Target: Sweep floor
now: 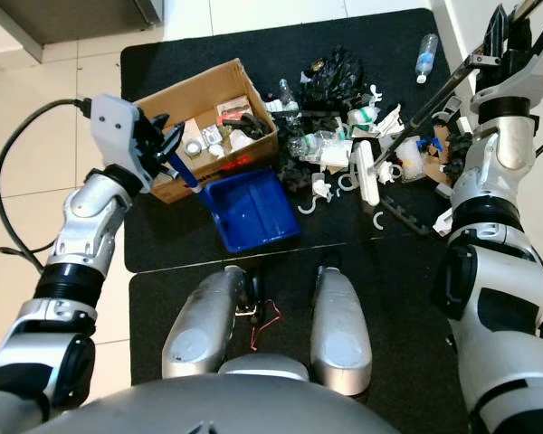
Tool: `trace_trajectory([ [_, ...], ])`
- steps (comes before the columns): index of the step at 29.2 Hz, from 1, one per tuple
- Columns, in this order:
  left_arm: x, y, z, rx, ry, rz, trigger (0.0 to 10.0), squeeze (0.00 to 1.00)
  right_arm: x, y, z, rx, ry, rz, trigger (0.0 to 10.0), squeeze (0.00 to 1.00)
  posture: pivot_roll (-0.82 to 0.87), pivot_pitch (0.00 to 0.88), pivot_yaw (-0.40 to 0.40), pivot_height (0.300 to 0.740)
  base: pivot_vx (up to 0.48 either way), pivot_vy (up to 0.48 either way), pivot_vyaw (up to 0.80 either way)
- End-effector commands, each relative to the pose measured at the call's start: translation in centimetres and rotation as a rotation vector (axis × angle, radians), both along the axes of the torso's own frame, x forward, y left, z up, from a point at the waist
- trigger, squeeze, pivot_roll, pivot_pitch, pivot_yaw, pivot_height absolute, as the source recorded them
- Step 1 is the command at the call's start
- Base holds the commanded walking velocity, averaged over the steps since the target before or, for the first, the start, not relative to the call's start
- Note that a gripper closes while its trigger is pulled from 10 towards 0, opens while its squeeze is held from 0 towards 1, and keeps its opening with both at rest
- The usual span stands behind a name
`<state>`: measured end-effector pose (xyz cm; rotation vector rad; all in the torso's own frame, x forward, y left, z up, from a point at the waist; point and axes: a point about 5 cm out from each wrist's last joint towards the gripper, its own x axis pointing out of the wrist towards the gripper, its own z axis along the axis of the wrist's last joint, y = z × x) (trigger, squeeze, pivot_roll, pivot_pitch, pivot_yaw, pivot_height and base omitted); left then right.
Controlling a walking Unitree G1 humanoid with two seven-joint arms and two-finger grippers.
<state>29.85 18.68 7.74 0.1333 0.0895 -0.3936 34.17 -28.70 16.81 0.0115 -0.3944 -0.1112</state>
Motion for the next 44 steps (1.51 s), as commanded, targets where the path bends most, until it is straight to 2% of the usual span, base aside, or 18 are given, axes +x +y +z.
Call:
trace_trajectory([
  [1,0.0,0.4,0.5,-0.002,-0.022,0.001,10.0,0.00,-0.1,-0.3,0.2,-0.002,-0.015,-0.011,10.0,0.00,0.05,0.144,0.049,0.740,0.000,0.000,0.00],
  [10,-0.3,1.4,0.2,0.057,-0.006,-0.015,10.0,0.00,-0.1,-0.2,0.1,-0.014,-0.009,-0.014,10.0,0.00,0.06,0.150,0.052,0.740,0.000,0.000,0.00],
  [15,0.4,1.8,-0.2,0.047,0.004,0.001,10.0,0.00,0.2,0.3,0.1,-0.021,0.002,-0.001,10.0,0.00,0.07,0.170,0.050,0.740,0.000,0.000,0.00],
  [17,1.2,1.1,-0.9,0.070,0.034,-0.014,10.0,0.00,0.6,0.6,0.4,-0.030,0.007,-0.008,10.0,0.00,0.06,0.191,0.055,0.740,0.000,0.000,0.00],
  [22,1.9,0.5,-1.2,0.071,0.055,-0.010,10.0,0.00,1.2,1.4,1.0,-0.038,-0.004,0.008,10.0,0.00,0.06,0.219,0.062,0.740,0.000,0.000,0.00],
  [25,2.7,-0.2,-0.4,0.049,0.022,-0.018,10.0,0.00,1.6,1.8,1.3,-0.042,0.000,0.013,10.0,0.00,0.06,0.249,0.066,0.740,0.000,0.000,0.00],
  [28,2.9,-0.3,-0.2,0.041,0.012,-0.024,10.0,0.00,1.7,1.9,1.4,-0.043,-0.001,0.013,10.0,0.00,0.06,0.252,0.066,0.740,0.000,0.000,0.00],
  [30,3.5,-0.7,0.4,-0.003,-0.004,-0.030,10.0,0.00,1.8,2.0,1.3,-0.046,0.012,0.006,10.0,0.00,0.07,0.275,0.070,0.740,0.000,0.000,0.00],
  [37,4.4,-2.0,2.1,-0.079,-0.067,-0.067,10.0,0.00,1.8,1.6,1.1,-0.016,0.021,-0.036,10.0,0.00,0.09,0.293,0.077,0.740,0.000,0.000,0.00],
  [41,4.7,-3.5,2.7,-0.099,-0.091,-0.109,10.0,0.00,1.4,1.4,-1.4,-0.019,0.149,-0.100,10.0,0.00,0.11,0.290,0.084,0.740,0.000,0.000,0.00],
  [44,4.6,-4.1,2.5,-0.063,-0.102,-0.138,10.0,0.00,1.2,1.6,-2.6,-0.039,0.206,-0.117,10.0,0.00,0.11,0.290,0.086,0.740,0.000,0.000,0.00],
])
